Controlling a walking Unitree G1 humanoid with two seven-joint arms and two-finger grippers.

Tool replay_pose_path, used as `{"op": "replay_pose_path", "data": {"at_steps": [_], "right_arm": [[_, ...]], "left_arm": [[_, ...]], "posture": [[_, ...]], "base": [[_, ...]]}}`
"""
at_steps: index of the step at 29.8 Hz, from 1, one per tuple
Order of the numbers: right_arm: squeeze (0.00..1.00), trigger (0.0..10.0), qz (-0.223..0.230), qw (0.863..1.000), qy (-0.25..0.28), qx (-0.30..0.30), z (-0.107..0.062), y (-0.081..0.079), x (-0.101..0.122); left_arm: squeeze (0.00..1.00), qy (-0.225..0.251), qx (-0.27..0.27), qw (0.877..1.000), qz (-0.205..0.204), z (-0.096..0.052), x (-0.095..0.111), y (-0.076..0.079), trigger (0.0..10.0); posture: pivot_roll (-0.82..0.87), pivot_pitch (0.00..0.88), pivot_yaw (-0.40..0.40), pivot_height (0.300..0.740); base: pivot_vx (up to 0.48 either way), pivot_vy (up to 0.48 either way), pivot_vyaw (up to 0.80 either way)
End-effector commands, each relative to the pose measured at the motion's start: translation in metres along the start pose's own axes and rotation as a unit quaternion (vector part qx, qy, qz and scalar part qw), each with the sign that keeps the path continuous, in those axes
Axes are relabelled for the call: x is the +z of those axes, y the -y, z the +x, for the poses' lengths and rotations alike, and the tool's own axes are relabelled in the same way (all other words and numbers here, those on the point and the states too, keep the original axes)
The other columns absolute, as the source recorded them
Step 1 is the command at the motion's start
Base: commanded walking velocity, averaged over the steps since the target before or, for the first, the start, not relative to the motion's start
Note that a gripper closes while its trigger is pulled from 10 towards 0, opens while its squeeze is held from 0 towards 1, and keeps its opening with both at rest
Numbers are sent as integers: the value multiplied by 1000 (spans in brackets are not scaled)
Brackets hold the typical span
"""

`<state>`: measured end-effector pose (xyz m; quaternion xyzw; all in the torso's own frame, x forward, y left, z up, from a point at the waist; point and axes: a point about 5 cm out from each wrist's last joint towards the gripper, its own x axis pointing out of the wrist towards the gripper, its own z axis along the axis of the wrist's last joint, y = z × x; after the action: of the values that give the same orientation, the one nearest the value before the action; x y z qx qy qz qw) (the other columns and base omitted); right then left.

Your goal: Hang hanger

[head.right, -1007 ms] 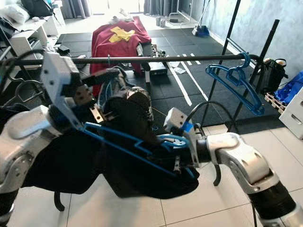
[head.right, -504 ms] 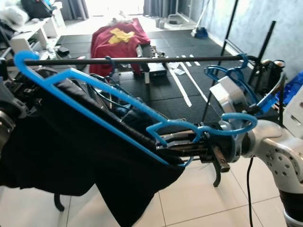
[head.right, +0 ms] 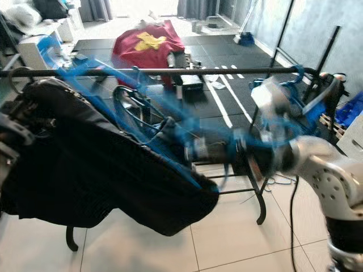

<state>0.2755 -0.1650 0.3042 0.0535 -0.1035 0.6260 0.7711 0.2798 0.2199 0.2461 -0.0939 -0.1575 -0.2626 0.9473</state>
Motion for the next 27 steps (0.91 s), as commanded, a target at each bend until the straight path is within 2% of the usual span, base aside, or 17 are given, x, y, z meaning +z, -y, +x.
{"op": "replay_pose_path", "data": {"at_steps": [1,3,4,5,6,7,9,10,14,15,18,19,20,21,25,26,27], "right_arm": [[0,0,-11,995,72,-70,5,17,15],[0,0,-11,995,72,-70,5,17,15],[0,0,3,983,140,-116,10,30,24],[0,0,3,983,140,-116,10,30,24],[0,0,61,961,228,-147,18,43,26],[0,0,117,939,282,-160,26,51,21],[0,0,117,939,282,-160,26,51,21],[0,0,176,917,318,-162,35,56,10],[0,0,176,917,318,-162,35,56,10],[0,0,231,903,329,-151,48,53,-7],[0,0,231,903,329,-151,48,53,-7],[0,0,275,900,319,-109,64,37,-25],[0,0,275,900,319,-109,64,37,-25],[0,0,309,902,297,-54,76,16,-40],[0,0,309,902,297,-54,76,16,-40],[0,0,340,896,286,-9,83,-2,-51],[0,0,368,887,280,13,91,-14,-61]], "left_arm": [[0,-59,-151,985,-56,-5,-30,47,0],[0,-59,-151,985,-56,-5,-30,47,0],[0,-98,-240,961,-98,-14,-51,83,0],[0,-98,-240,961,-98,-14,-51,83,0],[0,-120,-292,938,-145,-16,-70,117,0],[0,-133,-317,923,-171,-15,-81,140,0],[0,-133,-317,923,-171,-15,-81,140,0],[0,-144,-328,915,-183,-12,-91,158,0],[0,-144,-328,915,-183,-12,-91,158,0],[0,-159,-285,929,-177,-2,-103,161,0],[0,-159,-285,929,-177,-2,-103,161,0],[0,-151,-189,958,-156,13,-107,139,0],[0,-151,-189,958,-156,13,-107,139,0],[0,-84,-108,974,-183,31,-85,115,0],[0,-84,-108,974,-183,31,-85,115,0],[0,-7,-66,972,-224,46,-57,99,0],[0,88,-90,952,-280,62,-21,102,0]], "posture": [[-94,46,-11,736],[-94,46,-11,736],[-95,44,-9,736],[-95,44,-9,736],[-88,42,-16,736],[-81,41,-19,736],[-81,41,-19,736],[-80,40,-20,736],[-80,40,-20,736],[-81,40,-20,736],[-81,40,-20,736],[-79,42,-15,736],[-79,42,-15,736],[-80,44,-13,736],[-80,44,-13,736],[-75,44,-17,736],[-68,41,-23,736]], "base": [[0,0,0],[0,0,0],[0,0,0],[0,0,0],[0,0,0],[0,0,0],[0,0,0],[0,0,0],[0,0,0],[0,0,0],[0,0,0],[0,0,0],[0,0,0],[0,0,0],[0,0,0],[0,0,0],[0,0,0]]}}
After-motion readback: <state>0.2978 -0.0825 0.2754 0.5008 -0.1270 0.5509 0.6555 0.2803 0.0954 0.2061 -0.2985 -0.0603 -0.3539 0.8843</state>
